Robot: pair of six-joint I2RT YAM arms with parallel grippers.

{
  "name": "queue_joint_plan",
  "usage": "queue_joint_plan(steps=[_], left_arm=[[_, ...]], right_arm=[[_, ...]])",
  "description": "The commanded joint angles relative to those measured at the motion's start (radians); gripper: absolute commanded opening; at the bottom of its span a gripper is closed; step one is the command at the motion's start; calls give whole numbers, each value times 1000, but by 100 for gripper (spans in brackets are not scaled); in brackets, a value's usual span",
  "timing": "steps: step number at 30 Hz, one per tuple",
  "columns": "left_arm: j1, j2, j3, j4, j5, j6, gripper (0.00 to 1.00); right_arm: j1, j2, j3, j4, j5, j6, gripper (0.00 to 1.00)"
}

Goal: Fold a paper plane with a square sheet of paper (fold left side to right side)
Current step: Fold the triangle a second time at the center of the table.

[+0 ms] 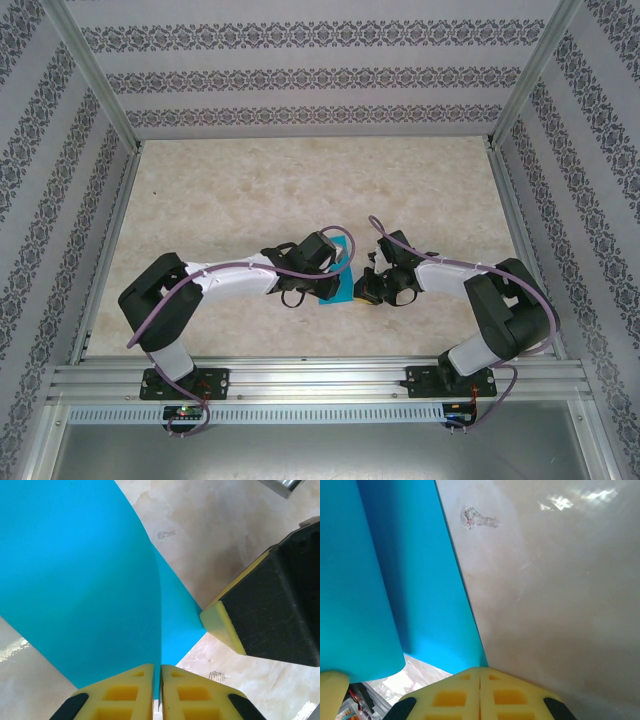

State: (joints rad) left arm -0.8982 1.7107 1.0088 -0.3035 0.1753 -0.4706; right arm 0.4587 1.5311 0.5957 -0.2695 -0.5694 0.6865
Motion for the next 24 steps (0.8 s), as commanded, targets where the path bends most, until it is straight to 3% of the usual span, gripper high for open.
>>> queue_joint_plan(steps=[1, 24], left_arm=[[21, 0, 21, -37, 5, 46, 13], [69, 44, 50, -71, -15, 75, 13]], right_arm=[[17, 24, 7, -33, 48, -16, 8], [24, 30, 10, -53, 65, -24, 8]])
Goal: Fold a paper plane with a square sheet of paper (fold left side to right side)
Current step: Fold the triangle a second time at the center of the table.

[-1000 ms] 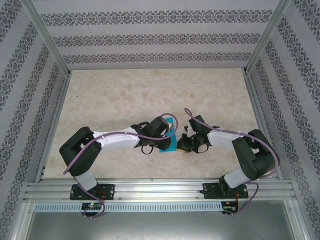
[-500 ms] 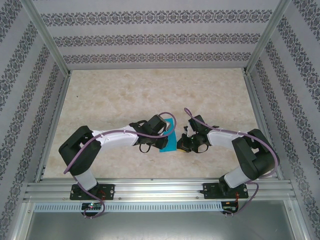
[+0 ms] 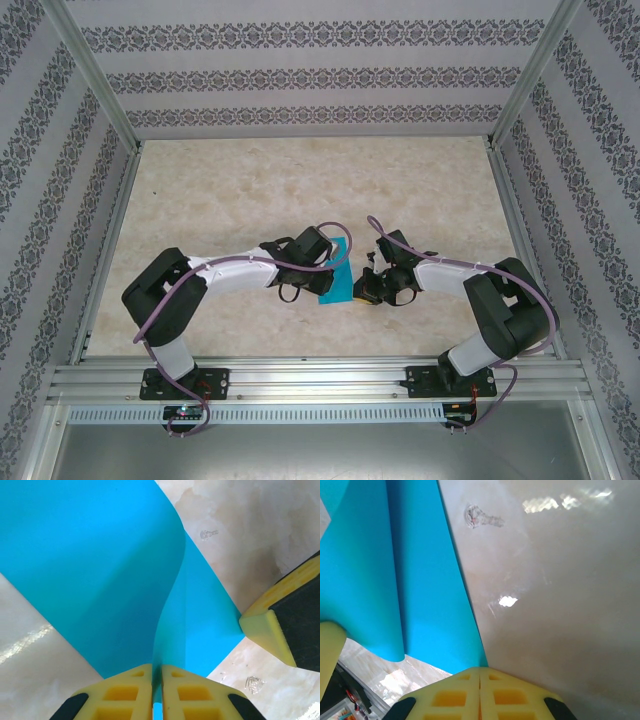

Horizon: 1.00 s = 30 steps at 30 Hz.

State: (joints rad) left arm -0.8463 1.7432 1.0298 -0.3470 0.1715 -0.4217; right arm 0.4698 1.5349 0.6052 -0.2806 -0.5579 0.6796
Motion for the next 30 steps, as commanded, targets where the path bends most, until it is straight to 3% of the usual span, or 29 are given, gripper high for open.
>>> queue_joint_plan(steps=[1, 30], left_arm=[[18, 13, 30, -30, -10, 27, 13], [41, 70, 81, -67, -44, 53, 13]], right_arm=[[15, 25, 1, -43, 52, -18, 8], [21, 28, -5, -49, 62, -21, 8]])
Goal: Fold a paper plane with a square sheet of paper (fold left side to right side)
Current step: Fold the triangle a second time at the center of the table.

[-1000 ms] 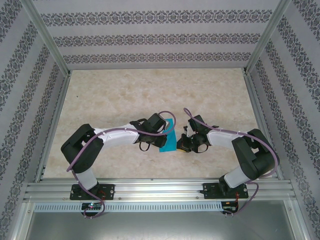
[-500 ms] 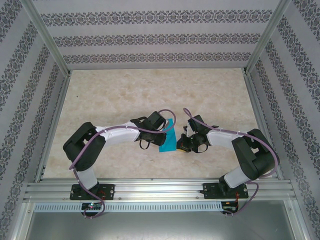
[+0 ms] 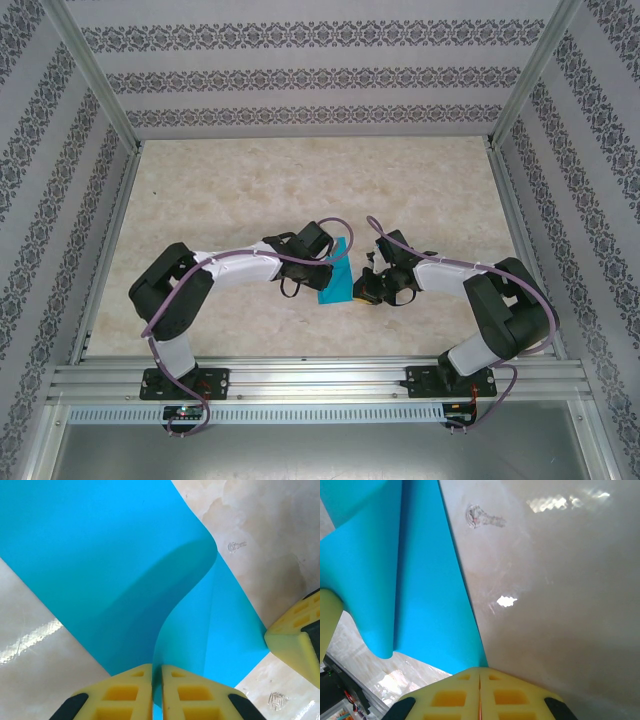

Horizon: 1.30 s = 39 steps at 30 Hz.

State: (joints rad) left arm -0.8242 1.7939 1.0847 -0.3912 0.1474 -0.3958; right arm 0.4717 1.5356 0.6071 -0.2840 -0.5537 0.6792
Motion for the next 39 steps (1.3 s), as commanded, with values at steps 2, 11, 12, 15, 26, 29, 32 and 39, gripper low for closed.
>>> queue_joint_plan(steps=[2, 11, 12, 15, 26, 29, 32, 39], left_arm=[[19, 25, 27, -23, -22, 27, 13], [23, 34, 33, -29, -29, 32, 14], [22, 34, 34, -29, -28, 34, 14], [23, 38, 35, -29, -30, 34, 13], [30, 47, 35, -23, -32, 33, 14], [30, 48, 37, -22, -32, 34, 14], [33, 49, 40, -23, -32, 35, 14], [37, 55, 38, -22, -34, 35, 14]], right_arm=[[19, 30, -6, -45, 57, -21, 8], [22, 34, 5, -56, 59, -25, 8], [22, 34, 5, -57, 60, -26, 8], [23, 37, 8, -57, 60, -26, 8], [27, 42, 10, -59, 63, -24, 8], [27, 44, 10, -59, 66, -25, 8], [28, 49, 11, -57, 63, -23, 8], [31, 51, 13, -56, 64, -24, 8]])
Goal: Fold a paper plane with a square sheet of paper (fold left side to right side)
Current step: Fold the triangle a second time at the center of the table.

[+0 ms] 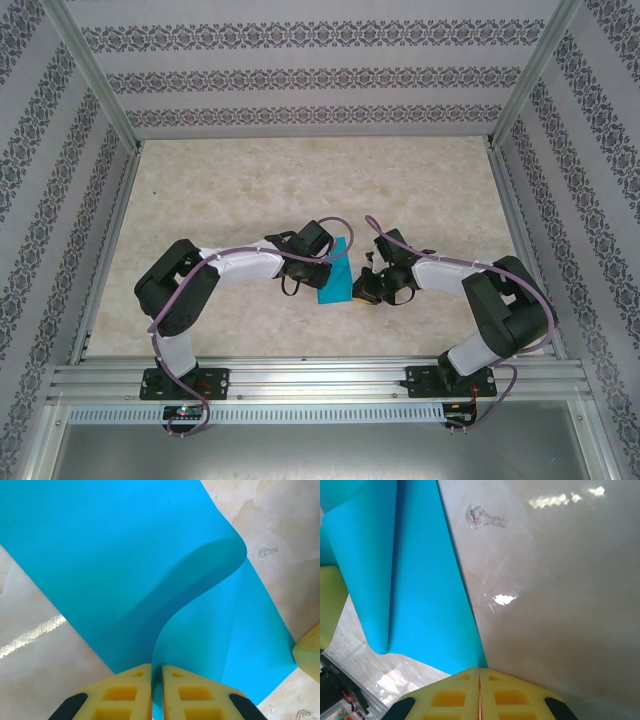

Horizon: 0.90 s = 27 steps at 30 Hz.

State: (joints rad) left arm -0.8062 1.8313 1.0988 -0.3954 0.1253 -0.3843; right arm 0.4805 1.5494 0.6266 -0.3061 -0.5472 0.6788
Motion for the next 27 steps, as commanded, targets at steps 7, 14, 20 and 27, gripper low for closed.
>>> queue_joint_plan(steps=[7, 14, 20, 27], left_arm=[[21, 17, 20, -23, -20, 25, 14], [21, 22, 15, -21, -24, 21, 14], [21, 26, 1, -15, -25, 18, 14], [21, 11, -16, -10, -30, 10, 13]], right_arm=[[24, 41, -9, -34, 61, -22, 8], [27, 41, -10, -30, 64, -20, 9], [29, 41, -10, -30, 65, -18, 8], [31, 46, -10, -31, 67, -21, 8]])
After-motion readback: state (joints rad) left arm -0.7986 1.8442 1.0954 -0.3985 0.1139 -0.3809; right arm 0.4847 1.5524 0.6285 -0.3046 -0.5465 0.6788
